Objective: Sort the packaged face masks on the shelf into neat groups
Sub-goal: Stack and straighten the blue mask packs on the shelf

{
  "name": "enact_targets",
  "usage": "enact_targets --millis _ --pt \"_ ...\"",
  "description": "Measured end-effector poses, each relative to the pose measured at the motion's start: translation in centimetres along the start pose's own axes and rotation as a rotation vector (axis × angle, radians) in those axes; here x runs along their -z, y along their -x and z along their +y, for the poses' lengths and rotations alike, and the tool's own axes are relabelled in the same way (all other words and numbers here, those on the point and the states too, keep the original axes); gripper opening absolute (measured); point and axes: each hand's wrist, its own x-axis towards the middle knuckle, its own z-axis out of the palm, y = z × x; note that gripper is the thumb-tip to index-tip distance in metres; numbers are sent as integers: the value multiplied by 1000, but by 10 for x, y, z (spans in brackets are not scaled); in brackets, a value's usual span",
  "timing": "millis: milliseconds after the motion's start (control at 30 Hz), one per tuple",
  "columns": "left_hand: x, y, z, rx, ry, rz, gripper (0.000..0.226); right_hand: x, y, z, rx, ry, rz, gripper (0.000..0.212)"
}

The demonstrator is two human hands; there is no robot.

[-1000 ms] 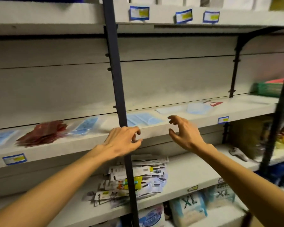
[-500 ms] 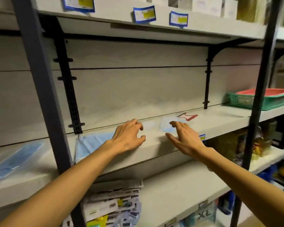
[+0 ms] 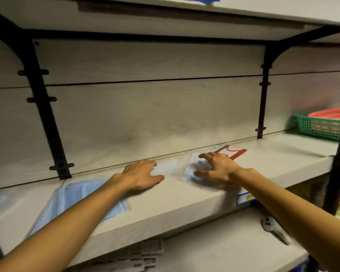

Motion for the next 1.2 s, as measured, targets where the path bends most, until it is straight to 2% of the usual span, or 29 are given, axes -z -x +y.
enact_targets --millis 133,300,367,433,500,600,667,733,833,900,967,1033,1100,1200 --pt "-2 -8 4 44 -47 37 59 -6 -18 27 45 29 -22 82" --pt "5 -12 20 96 -116 91 38 -8 -42 50 190 20 46 65" --pt "5 -12 28 136 -142 132 35 -7 -46 58 243 -24 24 63" --pt "4 -10 33 175 -147 182 34 -3 -47 68 258 -150 -49 68" --pt "6 -8 34 222 -126 223 33 2 -46 77 242 -281 -156 82" --pt "10 -7 33 333 -70 248 31 0 -38 83 261 -134 -195 101" --pt "13 -7 32 416 -37 278 28 -6 -38 83 316 -69 -143 96" --pt "18 -7 33 500 16 327 27 -7 -41 85 351 -150 -107 80" --pt "26 -9 32 594 202 366 27 -5 -48 89 361 -269 -45 57" --pt "31 -9 34 628 406 399 26 -5 -52 90 386 -353 16 42" --pt "35 -10 37 672 632 420 25 -6 -55 90 393 -552 34 27" --pt "40 -9 42 734 824 424 24 -3 -56 87 374 -799 73 29" --pt "44 -8 47 796 994 462 24 1 -57 82 335 -976 181 37" --pt "45 -1 54 825 1177 530 22 8 -61 70 209 -1090 366 38"
